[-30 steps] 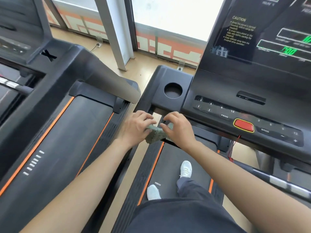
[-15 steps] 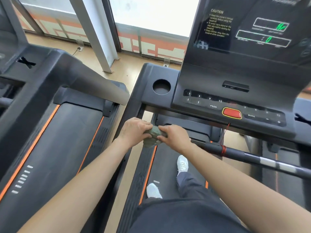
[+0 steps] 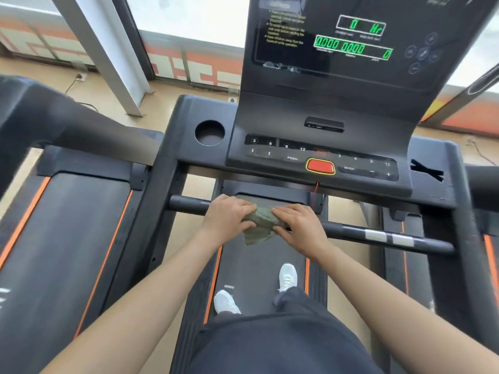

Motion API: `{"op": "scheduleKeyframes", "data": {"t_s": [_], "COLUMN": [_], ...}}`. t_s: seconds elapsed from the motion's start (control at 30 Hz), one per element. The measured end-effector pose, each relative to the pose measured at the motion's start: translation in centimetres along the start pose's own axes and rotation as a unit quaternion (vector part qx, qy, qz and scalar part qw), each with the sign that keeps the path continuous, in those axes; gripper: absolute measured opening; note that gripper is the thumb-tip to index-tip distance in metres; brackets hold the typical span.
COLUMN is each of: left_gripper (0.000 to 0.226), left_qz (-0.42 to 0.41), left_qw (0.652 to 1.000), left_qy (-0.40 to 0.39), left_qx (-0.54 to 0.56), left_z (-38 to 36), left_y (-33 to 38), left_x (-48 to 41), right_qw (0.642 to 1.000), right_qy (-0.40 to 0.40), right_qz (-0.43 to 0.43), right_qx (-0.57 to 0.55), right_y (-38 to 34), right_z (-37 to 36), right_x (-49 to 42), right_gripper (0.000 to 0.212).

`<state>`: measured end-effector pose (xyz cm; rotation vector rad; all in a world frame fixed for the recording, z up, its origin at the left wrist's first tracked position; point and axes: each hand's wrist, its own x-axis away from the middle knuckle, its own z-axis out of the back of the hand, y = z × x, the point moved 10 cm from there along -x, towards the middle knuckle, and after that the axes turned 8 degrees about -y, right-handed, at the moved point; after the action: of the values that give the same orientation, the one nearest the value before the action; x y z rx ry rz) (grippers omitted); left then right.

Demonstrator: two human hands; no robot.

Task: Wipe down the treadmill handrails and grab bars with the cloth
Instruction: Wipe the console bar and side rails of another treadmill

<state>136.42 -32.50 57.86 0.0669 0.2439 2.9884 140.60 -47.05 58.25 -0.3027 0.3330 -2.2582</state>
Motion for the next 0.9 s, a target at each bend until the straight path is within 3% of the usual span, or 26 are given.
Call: {"op": "scheduleKeyframes", "data": {"t_s": [0.27, 0.4, 0.63, 0.8, 0.9], "left_gripper": [0.052, 0.059, 0.051, 0.041, 0.027], "left_qz": [0.014, 0.058, 0.119, 0.194, 0.309], "left_qw": [0.999, 0.995, 0.988, 0.974, 0.925], "left_qy": [0.012, 0.051, 0.079, 0.110, 0.189], "left_qx": [0.044, 0.061, 0.059, 0.029, 0.111], "left_z": [-1.5, -1.1, -2.0, -1.3, -0.6], "left_y": [4.5, 6.6, 9.4, 9.1, 8.5], "left_x": [-2.0, -1.9, -1.5, 0.4, 3.7], "right_qw": [0.997, 0.995, 0.993, 0.986, 0.976], "right_qy": [0.029, 0.018, 0.014, -0.107, -0.171], "right_qz": [0.051, 0.078, 0.101, 0.124, 0.129], "right_qx": [-0.042, -0.060, -0.060, -0.038, -0.046], "right_y": [5.0, 6.4, 6.9, 5.8, 4.3], "right_z": [1.9, 2.1, 3.7, 2.1, 1.7], "right_x": [3.5, 3.8, 3.6, 0.9, -0.3], "right_gripper": [0.042, 0.036, 0.019, 0.021, 0.026]}}
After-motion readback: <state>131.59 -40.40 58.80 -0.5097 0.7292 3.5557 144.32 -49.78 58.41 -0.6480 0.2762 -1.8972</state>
